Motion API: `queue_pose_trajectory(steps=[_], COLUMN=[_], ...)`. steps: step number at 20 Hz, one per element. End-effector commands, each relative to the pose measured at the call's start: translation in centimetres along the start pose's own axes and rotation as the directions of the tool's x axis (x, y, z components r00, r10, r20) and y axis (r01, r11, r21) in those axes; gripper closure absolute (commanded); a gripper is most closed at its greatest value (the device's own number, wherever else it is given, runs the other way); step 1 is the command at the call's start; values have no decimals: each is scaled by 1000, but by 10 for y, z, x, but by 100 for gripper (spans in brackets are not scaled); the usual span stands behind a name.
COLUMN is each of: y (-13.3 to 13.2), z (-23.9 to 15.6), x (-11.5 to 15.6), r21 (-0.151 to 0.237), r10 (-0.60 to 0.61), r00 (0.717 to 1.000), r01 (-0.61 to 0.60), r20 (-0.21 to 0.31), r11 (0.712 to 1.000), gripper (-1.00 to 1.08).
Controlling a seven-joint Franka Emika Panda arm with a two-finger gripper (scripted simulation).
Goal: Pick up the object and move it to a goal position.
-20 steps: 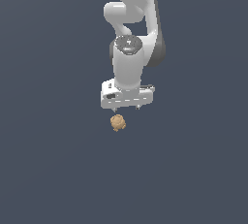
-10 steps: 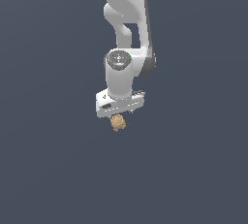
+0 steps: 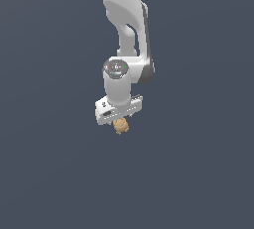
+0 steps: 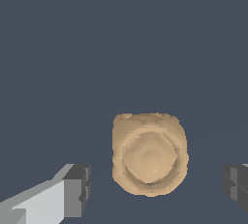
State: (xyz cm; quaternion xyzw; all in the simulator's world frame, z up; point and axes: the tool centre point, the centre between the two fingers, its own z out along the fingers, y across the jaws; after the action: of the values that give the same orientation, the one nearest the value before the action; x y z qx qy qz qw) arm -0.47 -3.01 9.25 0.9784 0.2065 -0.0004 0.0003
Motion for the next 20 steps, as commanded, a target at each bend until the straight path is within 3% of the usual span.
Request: queue_pose_trajectory(steps=[1, 8, 20], y=[1, 1, 1], z=[3, 9, 53], x=[-1, -1, -1], r21=[0, 0, 0], r10=[-12, -11, -14], r00=[1000, 1000, 1000], r01=[12, 11, 14], r20=[-1, 0, -1], r11=[1000, 1000, 1000], gripper=[-92, -92, -92])
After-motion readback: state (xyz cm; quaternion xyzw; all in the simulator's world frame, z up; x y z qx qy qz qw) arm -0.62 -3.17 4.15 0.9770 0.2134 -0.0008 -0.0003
